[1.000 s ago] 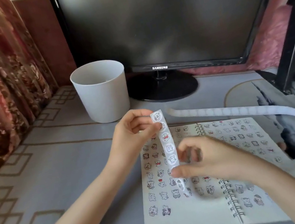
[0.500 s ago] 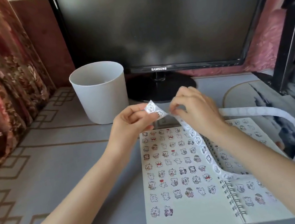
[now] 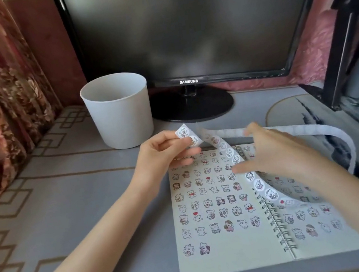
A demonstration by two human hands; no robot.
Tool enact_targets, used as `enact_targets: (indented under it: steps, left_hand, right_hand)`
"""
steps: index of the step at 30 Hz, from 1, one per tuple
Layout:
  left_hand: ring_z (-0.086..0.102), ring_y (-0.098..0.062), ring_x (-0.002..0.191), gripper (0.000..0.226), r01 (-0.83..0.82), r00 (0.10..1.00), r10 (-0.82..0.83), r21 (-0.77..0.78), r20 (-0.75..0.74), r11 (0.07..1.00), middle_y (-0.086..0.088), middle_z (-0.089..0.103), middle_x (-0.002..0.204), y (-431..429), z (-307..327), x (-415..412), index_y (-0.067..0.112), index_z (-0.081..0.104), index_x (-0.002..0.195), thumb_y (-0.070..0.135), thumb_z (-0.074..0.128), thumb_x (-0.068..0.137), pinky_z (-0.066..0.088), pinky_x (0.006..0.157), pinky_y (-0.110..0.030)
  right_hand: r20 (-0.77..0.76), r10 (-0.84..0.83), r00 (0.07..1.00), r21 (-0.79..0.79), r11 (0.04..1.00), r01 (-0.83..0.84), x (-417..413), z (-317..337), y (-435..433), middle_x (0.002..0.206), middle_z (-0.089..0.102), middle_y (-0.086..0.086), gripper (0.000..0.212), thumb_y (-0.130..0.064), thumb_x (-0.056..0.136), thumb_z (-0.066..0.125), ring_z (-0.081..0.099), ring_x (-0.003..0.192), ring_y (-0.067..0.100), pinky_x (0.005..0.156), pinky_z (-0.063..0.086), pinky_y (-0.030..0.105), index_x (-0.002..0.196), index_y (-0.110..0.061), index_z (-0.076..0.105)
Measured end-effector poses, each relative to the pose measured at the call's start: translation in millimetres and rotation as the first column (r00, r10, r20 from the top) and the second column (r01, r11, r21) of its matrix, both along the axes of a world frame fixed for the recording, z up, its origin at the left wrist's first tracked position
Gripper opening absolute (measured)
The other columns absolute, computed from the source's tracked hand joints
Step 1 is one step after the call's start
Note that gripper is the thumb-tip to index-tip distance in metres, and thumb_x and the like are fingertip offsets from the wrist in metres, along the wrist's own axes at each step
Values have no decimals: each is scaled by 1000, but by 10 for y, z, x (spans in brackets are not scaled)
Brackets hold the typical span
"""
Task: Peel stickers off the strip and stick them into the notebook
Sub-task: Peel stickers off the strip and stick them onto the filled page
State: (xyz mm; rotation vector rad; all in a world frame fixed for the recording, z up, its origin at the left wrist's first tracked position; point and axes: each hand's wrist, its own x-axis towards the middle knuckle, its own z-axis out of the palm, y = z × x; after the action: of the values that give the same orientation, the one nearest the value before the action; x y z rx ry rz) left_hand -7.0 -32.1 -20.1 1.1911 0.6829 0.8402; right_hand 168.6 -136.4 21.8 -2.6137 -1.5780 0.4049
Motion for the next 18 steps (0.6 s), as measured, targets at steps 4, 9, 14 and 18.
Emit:
enact_targets:
  steps: [4,9,14,18]
  left_hand:
    - [73,-22,82,6,1,1000,-1,-3,9,1000,-10,72,78,-5,-27,6,5,60,82,4,65,85,57,64,-23]
    - [72,-19,83,6,-4,1000,4,-9,30,1000,-13,73,82,11,-42,-6,2,64,89,6,65,85,56,66,-20]
    - [70,-12,68,10,8,1000,-8,9,-22,1000,-10,72,76,8,-62,22,0,64,90,7,67,84,54,60,-18]
    - [63,-11,59,8,6,992,2,62,-128,998,-6,70,67,1,-108,47,3,66,88,9,69,83,52,51,-18]
  right_hand:
    - [-115,2,993,-19,1000,-5,88,58,-79,85,72,3,19,-34,71,77,67,79,19,65,50,31,78,-19,70]
    - [-81,-21,996,338,940,48,204,37,154,61,69,-2,13,-28,82,70,64,57,16,64,53,32,72,-24,65]
    - [-36,134,990,446,889,-104,206,-255,441,88,70,-1,15,-14,89,62,65,84,21,81,52,39,97,-24,70]
    - [18,132,991,380,916,-129,194,-383,450,98,68,-1,42,-9,91,52,63,86,21,75,50,33,127,-31,57]
